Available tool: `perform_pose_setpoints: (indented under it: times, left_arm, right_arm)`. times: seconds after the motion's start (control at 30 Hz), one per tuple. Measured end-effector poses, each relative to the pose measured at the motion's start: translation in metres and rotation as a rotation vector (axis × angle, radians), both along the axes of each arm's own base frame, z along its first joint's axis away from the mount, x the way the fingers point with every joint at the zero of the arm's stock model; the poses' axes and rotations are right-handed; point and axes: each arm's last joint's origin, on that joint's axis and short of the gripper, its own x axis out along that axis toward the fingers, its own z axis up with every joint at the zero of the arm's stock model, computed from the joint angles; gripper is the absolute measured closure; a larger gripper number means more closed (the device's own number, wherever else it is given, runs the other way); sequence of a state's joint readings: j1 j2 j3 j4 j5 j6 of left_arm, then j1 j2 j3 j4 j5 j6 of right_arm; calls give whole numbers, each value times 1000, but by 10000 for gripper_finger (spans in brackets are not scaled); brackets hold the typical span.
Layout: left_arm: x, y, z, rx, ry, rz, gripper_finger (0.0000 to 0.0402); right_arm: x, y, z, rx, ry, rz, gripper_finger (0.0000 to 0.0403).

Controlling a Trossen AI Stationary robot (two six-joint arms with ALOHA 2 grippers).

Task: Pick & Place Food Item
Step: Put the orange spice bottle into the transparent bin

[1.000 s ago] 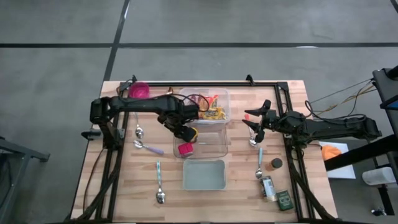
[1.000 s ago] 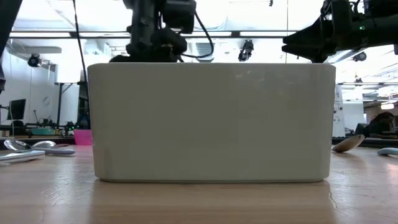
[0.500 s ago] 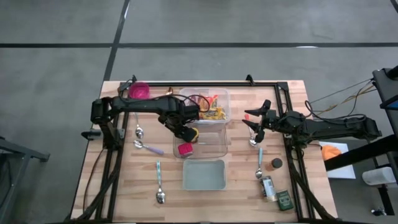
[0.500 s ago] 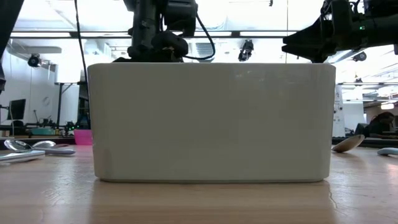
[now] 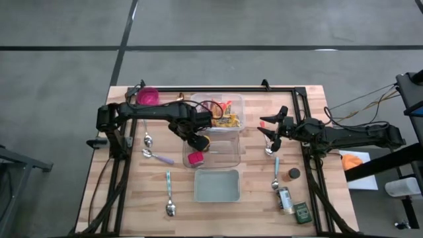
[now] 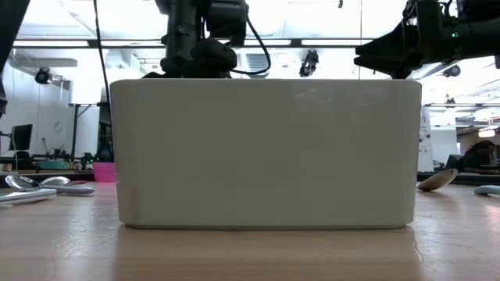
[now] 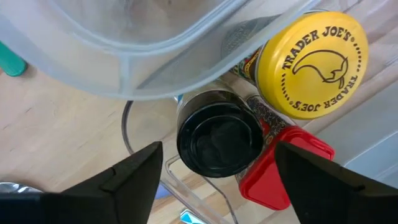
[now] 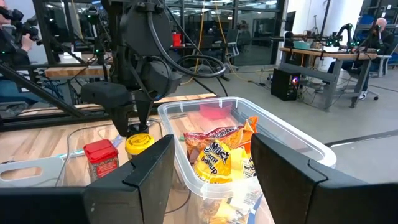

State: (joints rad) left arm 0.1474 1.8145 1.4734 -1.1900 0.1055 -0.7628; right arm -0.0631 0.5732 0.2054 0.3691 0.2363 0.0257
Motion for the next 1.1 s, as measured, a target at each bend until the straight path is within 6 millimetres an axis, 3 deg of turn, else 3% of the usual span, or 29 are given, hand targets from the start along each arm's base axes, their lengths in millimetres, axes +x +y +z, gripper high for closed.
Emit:
perform_pose_setpoints:
  times: [0.2, 0.63, 0.8, 1.1]
  left_arm:
    - [-1, 0, 7, 0, -22, 3, 83]
    - [-7, -15, 59, 47, -237, -51, 83]
    - [-13, -42, 76, 169, -354, -218, 83]
    - [-38, -108, 80, 481, -524, -410, 84]
  right_arm:
    - [0, 0, 0, 0, 0, 0, 192]
    - [0, 0, 0, 0, -1, 0, 192]
    - [0, 0, 0, 0, -1, -1, 192]
    - [0, 0, 0, 0, -1, -1, 192]
